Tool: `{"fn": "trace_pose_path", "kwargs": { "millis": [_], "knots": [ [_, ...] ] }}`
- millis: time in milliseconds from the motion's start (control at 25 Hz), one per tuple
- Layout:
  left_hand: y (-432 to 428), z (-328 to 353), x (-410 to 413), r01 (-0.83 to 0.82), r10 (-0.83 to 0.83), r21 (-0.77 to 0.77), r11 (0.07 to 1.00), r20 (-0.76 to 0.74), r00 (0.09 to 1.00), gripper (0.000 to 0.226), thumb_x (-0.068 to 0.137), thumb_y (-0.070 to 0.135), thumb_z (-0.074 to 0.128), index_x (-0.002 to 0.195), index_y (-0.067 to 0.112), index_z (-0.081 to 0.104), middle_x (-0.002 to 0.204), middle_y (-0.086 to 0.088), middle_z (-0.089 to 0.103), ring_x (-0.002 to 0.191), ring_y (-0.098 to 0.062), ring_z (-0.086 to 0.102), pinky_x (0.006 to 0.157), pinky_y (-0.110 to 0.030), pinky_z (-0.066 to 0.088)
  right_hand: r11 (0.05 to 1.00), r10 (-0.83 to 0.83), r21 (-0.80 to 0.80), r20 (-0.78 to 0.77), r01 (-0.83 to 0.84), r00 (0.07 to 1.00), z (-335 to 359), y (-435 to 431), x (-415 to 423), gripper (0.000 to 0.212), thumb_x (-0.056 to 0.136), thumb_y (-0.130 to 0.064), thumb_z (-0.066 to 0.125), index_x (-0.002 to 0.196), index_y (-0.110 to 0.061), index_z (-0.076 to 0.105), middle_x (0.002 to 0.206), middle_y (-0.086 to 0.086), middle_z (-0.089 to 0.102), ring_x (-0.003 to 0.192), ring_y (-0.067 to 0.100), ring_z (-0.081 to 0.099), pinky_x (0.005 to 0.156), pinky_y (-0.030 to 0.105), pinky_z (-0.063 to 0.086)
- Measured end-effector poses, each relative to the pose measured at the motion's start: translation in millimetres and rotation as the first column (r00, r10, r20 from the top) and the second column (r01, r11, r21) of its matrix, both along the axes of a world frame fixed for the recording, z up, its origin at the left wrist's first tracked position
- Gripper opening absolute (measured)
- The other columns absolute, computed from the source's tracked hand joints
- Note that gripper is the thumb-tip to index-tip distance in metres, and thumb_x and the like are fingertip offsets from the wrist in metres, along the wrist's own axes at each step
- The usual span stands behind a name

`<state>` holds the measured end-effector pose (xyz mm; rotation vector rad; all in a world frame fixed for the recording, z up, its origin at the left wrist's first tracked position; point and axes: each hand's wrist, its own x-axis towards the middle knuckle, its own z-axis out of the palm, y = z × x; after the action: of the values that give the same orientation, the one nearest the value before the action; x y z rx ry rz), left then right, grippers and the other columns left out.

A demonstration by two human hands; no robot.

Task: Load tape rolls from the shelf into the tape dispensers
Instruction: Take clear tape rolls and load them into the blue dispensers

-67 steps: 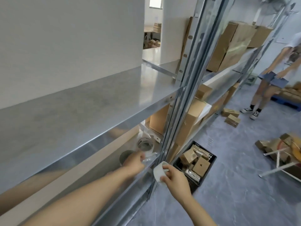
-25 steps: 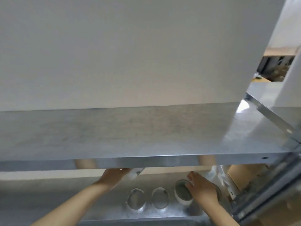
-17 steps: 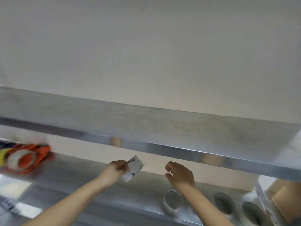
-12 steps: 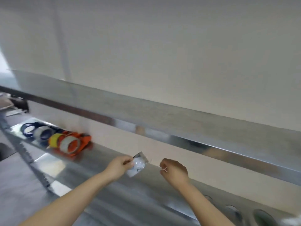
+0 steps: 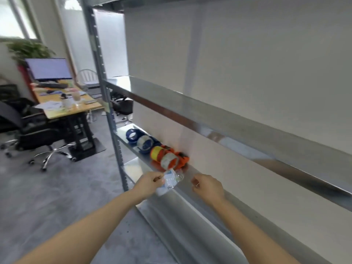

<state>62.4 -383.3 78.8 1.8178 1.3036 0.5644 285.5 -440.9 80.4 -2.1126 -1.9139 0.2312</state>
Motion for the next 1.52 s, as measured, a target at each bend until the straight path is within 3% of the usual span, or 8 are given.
{"fn": "trace_pose_path", "kwargs": {
  "millis": [480,680,760,880,1040,1240,1360,1520],
  "knots": [
    [176,-11,-117,-0.172,0.171,-0.021,0.985,-0.019,0.985,0.025,0.096,0.02,0.052,0.072,0.014,0.05,0.067,-0.002,0.035,0.056,-0.012,0.03,0.051,-0.023,0.024,0.991,0.129,-0.027,-0.092,-0.132,0.987,-24,227,-100,0.007,0.077,-0.033,0.055,0.084,-0.031,0.056,0.088,-0.005,0.068,0.08,0.019,0.064,0.069,0.038,0.054],
    [280,-24,-153,-0.172,0.169,-0.081,0.982,-0.041,0.985,0.015,0.092,0.027,0.055,0.087,0.017,0.065,0.082,-0.001,0.058,0.075,-0.016,0.051,0.071,-0.03,0.039,0.951,0.251,-0.012,-0.557,-0.31,0.792,-21,326,-147,0.045,0.084,-0.01,0.054,0.124,-0.031,0.056,0.115,-0.011,0.061,0.104,0.008,0.059,0.097,0.03,0.049],
    [310,-28,-164,-0.174,0.172,-0.088,0.981,-0.032,0.985,0.014,0.09,0.029,0.055,0.086,0.021,0.066,0.082,0.0,0.061,0.076,-0.015,0.054,0.072,-0.031,0.04,0.936,0.225,-0.054,-0.669,-0.349,0.708,-14,351,-168,0.043,0.089,-0.019,0.06,0.13,-0.028,0.053,0.117,-0.015,0.057,0.109,0.006,0.056,0.098,0.026,0.045],
    [351,-37,-177,-0.138,0.135,-0.083,0.987,-0.045,0.99,0.019,0.088,0.032,0.054,0.087,0.017,0.066,0.079,-0.001,0.062,0.073,-0.015,0.054,0.069,-0.03,0.04,0.958,0.194,-0.046,-0.618,-0.282,0.762,-13,389,-191,0.034,0.082,-0.032,0.069,0.114,-0.03,0.061,0.1,-0.021,0.059,0.096,0.006,0.06,0.087,0.026,0.049],
    [407,-46,-195,-0.053,0.045,-0.083,0.995,-0.093,0.995,0.026,0.093,0.028,0.051,0.075,0.01,0.058,0.071,0.0,0.052,0.066,-0.014,0.046,0.065,-0.028,0.034,0.988,0.138,0.03,-0.619,-0.152,0.773,-21,438,-214,0.008,0.076,-0.02,0.071,0.081,-0.024,0.067,0.08,-0.008,0.07,0.076,0.009,0.064,0.077,0.033,0.053],
    [484,-37,-228,0.062,-0.064,-0.018,0.998,-0.139,0.988,0.036,0.093,0.026,0.051,0.059,0.024,0.042,0.056,0.007,0.042,0.055,-0.007,0.039,0.057,-0.027,0.031,0.995,0.084,0.037,-0.827,-0.094,0.556,-19,486,-247,0.005,0.078,-0.01,0.073,0.076,-0.012,0.068,0.08,0.023,0.065,0.072,0.017,0.058,0.071,0.031,0.048],
    [523,-33,-243,0.197,-0.202,-0.051,0.979,-0.117,0.972,0.032,0.093,0.027,0.049,0.062,0.024,0.044,0.061,0.008,0.042,0.061,-0.011,0.038,0.061,-0.028,0.031,0.996,-0.011,-0.05,-0.886,-0.072,0.464,-13,505,-263,0.011,0.088,-0.014,0.066,0.083,-0.005,0.068,0.076,0.011,0.064,0.072,0.018,0.058,0.069,0.028,0.048],
    [559,-25,-240,0.46,-0.458,-0.108,0.881,0.04,0.888,0.031,0.097,0.018,0.044,0.067,0.019,0.04,0.07,0.002,0.041,0.067,-0.011,0.037,0.068,-0.028,0.029,0.953,-0.27,-0.228,-0.939,0.2,0.214,-11,522,-272,0.026,0.091,-0.011,0.053,0.074,-0.01,0.072,0.078,0.006,0.07,0.077,0.021,0.063,0.074,0.03,0.05]
  ]
}}
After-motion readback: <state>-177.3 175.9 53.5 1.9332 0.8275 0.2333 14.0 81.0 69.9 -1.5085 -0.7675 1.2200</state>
